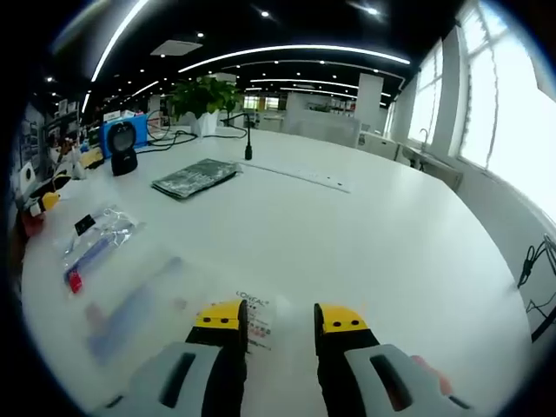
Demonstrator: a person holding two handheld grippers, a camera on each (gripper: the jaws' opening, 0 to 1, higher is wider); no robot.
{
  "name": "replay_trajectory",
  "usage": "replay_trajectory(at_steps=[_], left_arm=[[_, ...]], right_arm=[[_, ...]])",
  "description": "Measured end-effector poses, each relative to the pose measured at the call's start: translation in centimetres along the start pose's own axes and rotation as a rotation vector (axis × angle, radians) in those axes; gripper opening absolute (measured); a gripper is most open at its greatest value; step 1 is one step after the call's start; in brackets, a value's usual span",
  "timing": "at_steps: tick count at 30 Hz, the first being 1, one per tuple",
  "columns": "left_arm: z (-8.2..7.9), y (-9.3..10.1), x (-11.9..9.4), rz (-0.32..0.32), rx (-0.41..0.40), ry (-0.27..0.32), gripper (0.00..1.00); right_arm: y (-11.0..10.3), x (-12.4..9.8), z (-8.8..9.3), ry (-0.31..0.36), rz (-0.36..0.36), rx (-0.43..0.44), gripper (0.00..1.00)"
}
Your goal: Clip sheet goods on table flip sheet goods clip sheet goods scan sheet goods put sheet goods back to table
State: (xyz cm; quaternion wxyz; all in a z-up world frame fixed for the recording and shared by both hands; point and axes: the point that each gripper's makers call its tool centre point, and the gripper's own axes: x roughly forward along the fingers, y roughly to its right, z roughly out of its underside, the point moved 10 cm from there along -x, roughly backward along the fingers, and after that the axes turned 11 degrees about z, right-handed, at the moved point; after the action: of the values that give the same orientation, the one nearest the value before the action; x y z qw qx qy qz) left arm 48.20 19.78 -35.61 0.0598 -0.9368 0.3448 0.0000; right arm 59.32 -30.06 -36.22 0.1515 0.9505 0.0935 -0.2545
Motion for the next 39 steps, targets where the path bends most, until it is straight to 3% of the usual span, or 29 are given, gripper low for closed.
replay_trajectory(at_steps=[11, 15, 17, 22, 26, 28, 31, 36, 39], left_arm=[[0.0, 0.1, 0.0, 0.005, 0.0, 0.0, 0.34], [-0.1, 0.1, 0.0, 0.008, 0.001, 0.0, 0.34], [-0.1, 0.1, 0.0, 0.008, 0.0, 0.002, 0.34], [-0.1, 0.2, 0.0, 0.01, 0.0, 0.004, 0.34], [-0.1, 0.2, 0.0, 0.013, 0.002, 0.001, 0.34], [-0.1, 0.2, 0.0, 0.014, 0.0, 0.0, 0.34], [-0.1, 0.3, 0.1, 0.014, 0.002, -0.002, 0.34], [0.0, 0.2, 0.0, 0.013, 0.002, -0.004, 0.34], [0.0, 0.2, 0.0, 0.015, 0.003, -0.005, 0.34]], right_arm=[[0.1, 0.2, 0.1, -0.075, -0.061, 0.105, 0.17], [0.1, 0.2, 0.0, -0.087, -0.047, 0.093, 0.13], [0.0, 0.0, -0.1, -0.109, -0.045, 0.064, 0.0], [-0.1, 0.0, -0.1, -0.106, -0.039, 0.032, 0.0], [0.1, 0.2, -0.6, -0.068, -0.069, 0.051, 0.23], [-0.1, 0.2, -0.7, -0.064, -0.085, 0.055, 0.29], [-0.2, 0.6, -0.5, -0.084, -0.071, 0.014, 0.29], [0.3, 0.9, -0.7, -0.07, -0.056, 0.028, 0.3], [0.2, 1.0, -0.3, -0.095, -0.07, 0.075, 0.27]])
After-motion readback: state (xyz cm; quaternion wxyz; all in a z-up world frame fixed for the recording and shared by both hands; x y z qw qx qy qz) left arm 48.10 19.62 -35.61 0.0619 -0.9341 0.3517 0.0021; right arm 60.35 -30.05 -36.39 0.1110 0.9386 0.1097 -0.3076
